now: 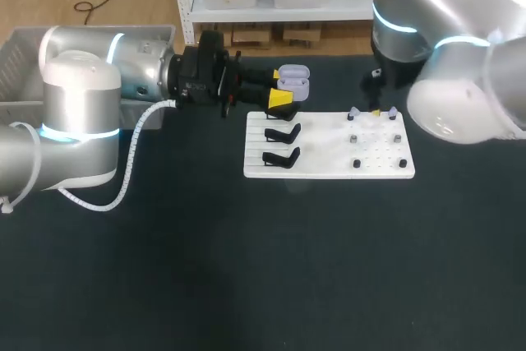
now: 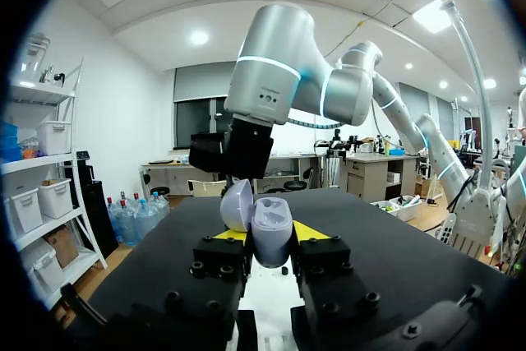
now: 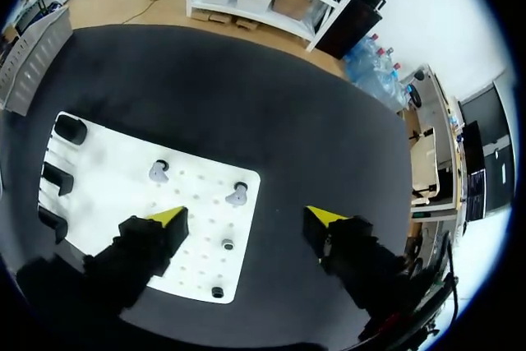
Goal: Pick up each earbud case from the left stands, insert the matching earbuds, close the lid, and place the case in the box.
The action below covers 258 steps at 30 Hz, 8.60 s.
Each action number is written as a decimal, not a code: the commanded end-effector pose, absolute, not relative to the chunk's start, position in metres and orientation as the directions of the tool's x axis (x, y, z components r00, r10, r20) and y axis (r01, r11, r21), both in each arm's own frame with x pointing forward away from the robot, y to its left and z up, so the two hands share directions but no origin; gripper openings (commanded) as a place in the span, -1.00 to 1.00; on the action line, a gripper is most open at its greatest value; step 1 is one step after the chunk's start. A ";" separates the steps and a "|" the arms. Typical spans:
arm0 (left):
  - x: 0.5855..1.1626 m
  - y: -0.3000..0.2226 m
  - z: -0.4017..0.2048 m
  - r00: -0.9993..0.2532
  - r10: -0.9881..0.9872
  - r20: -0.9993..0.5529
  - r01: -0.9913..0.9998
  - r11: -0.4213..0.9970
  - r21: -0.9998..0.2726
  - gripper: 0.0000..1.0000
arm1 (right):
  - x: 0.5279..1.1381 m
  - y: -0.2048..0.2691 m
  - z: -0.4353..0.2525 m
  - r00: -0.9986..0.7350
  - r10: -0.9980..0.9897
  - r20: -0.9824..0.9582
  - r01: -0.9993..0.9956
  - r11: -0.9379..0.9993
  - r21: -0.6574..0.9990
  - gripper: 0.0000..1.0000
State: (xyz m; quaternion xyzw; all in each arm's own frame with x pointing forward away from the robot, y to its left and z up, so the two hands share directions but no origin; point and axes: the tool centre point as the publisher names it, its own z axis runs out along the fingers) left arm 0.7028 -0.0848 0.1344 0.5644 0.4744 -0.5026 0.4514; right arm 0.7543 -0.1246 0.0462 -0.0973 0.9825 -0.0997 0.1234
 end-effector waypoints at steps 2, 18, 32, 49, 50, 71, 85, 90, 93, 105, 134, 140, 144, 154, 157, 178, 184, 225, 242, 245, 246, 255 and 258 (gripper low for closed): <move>0.703 -0.085 0.134 0.045 0.081 -0.996 0.989 -0.143 0.033 -1.00 | 0.762 -0.120 0.044 -0.964 -0.194 -0.181 -0.153 0.964 -0.216 0.34; 0.703 -0.085 0.134 0.045 0.081 -0.996 0.989 -0.143 0.033 -1.00 | 0.756 -0.118 0.031 -0.981 -0.128 -0.144 -0.102 0.979 -0.179 -0.11; 0.703 -0.085 0.134 0.045 0.081 -0.996 0.989 -0.143 0.033 -1.00 | 0.762 -0.114 0.020 -0.980 -0.124 -0.153 -0.090 0.974 -0.210 -0.26; 0.703 -0.085 0.134 0.045 0.081 -0.996 0.989 -0.143 0.033 -1.00 | 0.768 -0.122 0.013 -0.965 -0.123 -0.231 -0.053 0.956 -0.287 -0.40; 0.703 -0.085 0.134 0.045 0.081 -0.996 0.989 -0.143 0.033 -1.00 | 0.768 -0.123 0.013 -0.962 -0.129 -0.243 -0.052 0.952 -0.300 -0.42; 0.703 -0.085 0.134 0.045 0.081 -0.996 0.989 -0.143 0.033 -1.00 | 0.770 -0.126 0.009 -0.957 -0.131 -0.258 -0.045 0.948 -0.316 -0.52; 0.703 -0.085 0.134 0.045 0.081 -0.996 0.989 -0.143 0.033 -1.00 | 0.768 -0.127 0.018 -0.959 -0.127 -0.254 -0.043 0.950 -0.309 -1.00; 0.703 -0.085 0.134 0.045 0.081 -0.996 0.989 -0.143 0.033 -1.00 | 0.765 -0.128 0.039 -0.957 -0.117 -0.266 -0.033 0.953 -0.301 -1.00; 0.703 -0.085 0.134 0.045 0.081 -0.996 0.989 -0.143 0.033 -1.00 | 0.760 -0.128 0.054 -0.961 -0.112 -0.254 -0.032 0.954 -0.297 -1.00; 0.703 -0.085 0.134 0.045 0.081 -0.996 0.989 -0.143 0.033 -1.00 | 0.723 -0.112 0.123 -0.983 -0.034 -0.178 0.002 0.980 -0.197 -1.00; 0.703 -0.085 0.134 0.045 0.081 -0.996 0.989 -0.143 0.033 -1.00 | 0.703 -0.100 0.168 -0.988 -0.017 -0.150 0.006 0.989 -0.151 -1.00; 0.703 -0.085 0.134 0.045 0.081 -0.996 0.989 -0.143 0.033 -1.00 | 0.689 -0.083 0.201 -0.986 0.110 -0.126 0.137 0.964 -0.227 -1.00; 0.703 -0.085 0.134 0.045 0.081 -0.996 0.989 -0.143 0.033 -1.00 | 0.677 -0.071 0.207 -0.972 0.198 -0.126 0.224 0.943 -0.245 -1.00; 0.703 -0.085 0.134 0.045 0.081 -0.996 0.989 -0.143 0.033 -1.00 | 0.660 -0.051 0.216 -0.954 0.271 -0.132 0.291 0.940 -0.177 -1.00; 0.703 -0.085 0.134 0.045 0.081 -0.996 0.989 -0.143 0.033 -1.00 | 0.660 -0.051 0.216 -0.954 0.271 -0.132 0.291 0.940 -0.177 -1.00; 0.703 -0.085 0.134 0.045 0.081 -0.996 0.989 -0.143 0.033 -1.00 | 0.664 -0.023 0.251 -0.914 0.385 -0.127 0.403 0.894 -0.196 -1.00; 0.703 -0.085 0.134 0.045 0.081 -0.996 0.989 -0.143 0.033 -1.00 | 0.659 -0.009 0.259 -0.853 0.506 -0.124 0.521 0.828 -0.207 -1.00; 0.703 -0.085 0.134 0.045 0.081 -0.996 0.989 -0.143 0.033 -1.00 | 0.676 0.067 0.204 -0.863 0.473 -0.178 0.503 0.838 -0.212 -1.00; 0.703 -0.085 0.134 0.045 0.081 -0.996 0.989 -0.143 0.033 -1.00 | 0.689 0.076 0.206 -0.827 0.521 -0.212 0.560 0.800 -0.216 -1.00; 0.703 -0.085 0.134 0.045 0.081 -0.996 0.989 -0.143 0.033 -1.00 | 0.691 0.071 0.206 -0.804 0.555 -0.214 0.593 0.777 -0.213 -1.00; 0.703 -0.085 0.134 0.045 0.081 -0.996 0.989 -0.143 0.033 -1.00 | 0.692 0.071 0.205 -0.800 0.561 -0.214 0.599 0.771 -0.217 -1.00; 0.703 -0.085 0.134 0.045 0.081 -0.996 0.989 -0.143 0.033 -1.00 | 0.694 0.076 0.198 -0.767 0.617 -0.179 0.642 0.741 -0.196 -1.00; 0.703 -0.085 0.134 0.045 0.081 -0.996 0.989 -0.143 0.033 -1.00 | 0.695 0.078 0.195 -0.762 0.625 -0.170 0.648 0.736 -0.195 -1.00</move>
